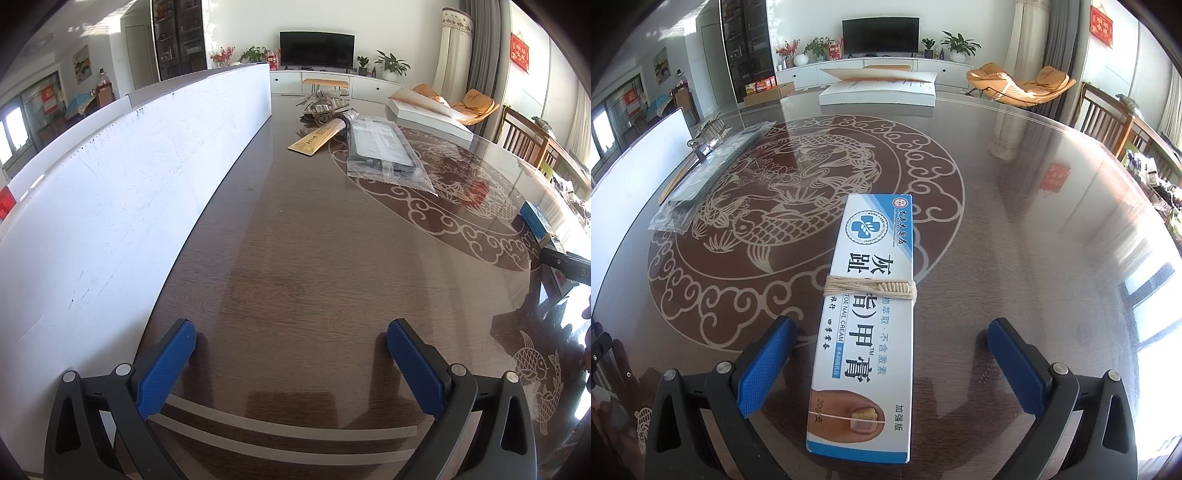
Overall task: Organize objects
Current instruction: 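Hold the ointment box in the right gripper while the left gripper approaches the phone case, then grasp the packaged phone case with the left gripper while the right gripper holds the ointment box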
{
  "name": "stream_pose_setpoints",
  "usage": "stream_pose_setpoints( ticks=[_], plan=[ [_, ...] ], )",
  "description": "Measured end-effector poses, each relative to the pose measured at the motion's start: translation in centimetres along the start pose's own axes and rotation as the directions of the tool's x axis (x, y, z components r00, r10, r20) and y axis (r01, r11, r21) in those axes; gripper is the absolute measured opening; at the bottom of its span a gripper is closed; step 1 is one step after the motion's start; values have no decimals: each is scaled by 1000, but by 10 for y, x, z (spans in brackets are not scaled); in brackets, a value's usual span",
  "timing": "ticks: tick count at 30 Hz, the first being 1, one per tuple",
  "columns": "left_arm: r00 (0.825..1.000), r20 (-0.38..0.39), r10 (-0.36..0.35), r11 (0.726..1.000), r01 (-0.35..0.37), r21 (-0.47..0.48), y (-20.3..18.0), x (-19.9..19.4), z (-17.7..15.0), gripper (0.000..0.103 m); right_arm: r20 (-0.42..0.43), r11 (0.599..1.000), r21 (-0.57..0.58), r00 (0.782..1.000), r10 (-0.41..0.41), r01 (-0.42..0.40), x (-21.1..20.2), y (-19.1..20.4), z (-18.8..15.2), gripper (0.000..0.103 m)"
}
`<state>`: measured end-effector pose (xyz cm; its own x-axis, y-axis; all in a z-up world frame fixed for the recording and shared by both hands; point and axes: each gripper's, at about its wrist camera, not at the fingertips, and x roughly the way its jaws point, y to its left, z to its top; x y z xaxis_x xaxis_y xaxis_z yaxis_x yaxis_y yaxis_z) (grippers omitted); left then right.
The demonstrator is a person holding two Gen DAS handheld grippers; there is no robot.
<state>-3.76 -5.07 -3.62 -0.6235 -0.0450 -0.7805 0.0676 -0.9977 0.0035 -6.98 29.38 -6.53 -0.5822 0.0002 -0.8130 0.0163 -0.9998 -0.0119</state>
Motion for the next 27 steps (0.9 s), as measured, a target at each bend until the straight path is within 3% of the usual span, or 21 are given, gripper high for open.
stream_pose_setpoints(
  ticks=[4, 8, 11, 14, 16, 20, 25, 27],
  plan=[
    [997, -74, -24, 1000, 25, 14, -2, 0, 5, 103, 0, 1000, 0, 1000, 0, 0, 0, 0, 0, 103],
    [982, -58, -180, 976, 171, -136, 3, -4, 22, 103, 0, 1000, 0, 1000, 0, 0, 0, 0, 0, 103],
    [970, -57, -234, 960, 222, -169, -10, 5, 58, 103, 0, 1000, 0, 1000, 0, 0, 0, 0, 0, 103],
    [967, -69, -245, 961, 233, -151, -34, 23, 103, 103, 0, 1000, 0, 1000, 0, 0, 0, 0, 0, 103],
    [969, -83, -231, 968, 220, -116, -53, 40, 133, 103, 0, 1000, 0, 1000, 0, 0, 0, 0, 0, 103],
    [978, -160, -135, 991, 135, -12, -89, 87, 172, 103, 0, 1000, 0, 1000, 0, 0, 0, 0, 0, 103],
    [972, -235, -31, 997, 46, 57, -116, 133, 185, 103, 0, 1000, 1, 1000, 0, 0, 0, 0, 0, 103],
    [977, -213, -17, 999, 25, 34, -116, 143, 191, 103, 0, 1000, 1, 1000, 0, 0, 0, 0, 0, 103]
  ],
)
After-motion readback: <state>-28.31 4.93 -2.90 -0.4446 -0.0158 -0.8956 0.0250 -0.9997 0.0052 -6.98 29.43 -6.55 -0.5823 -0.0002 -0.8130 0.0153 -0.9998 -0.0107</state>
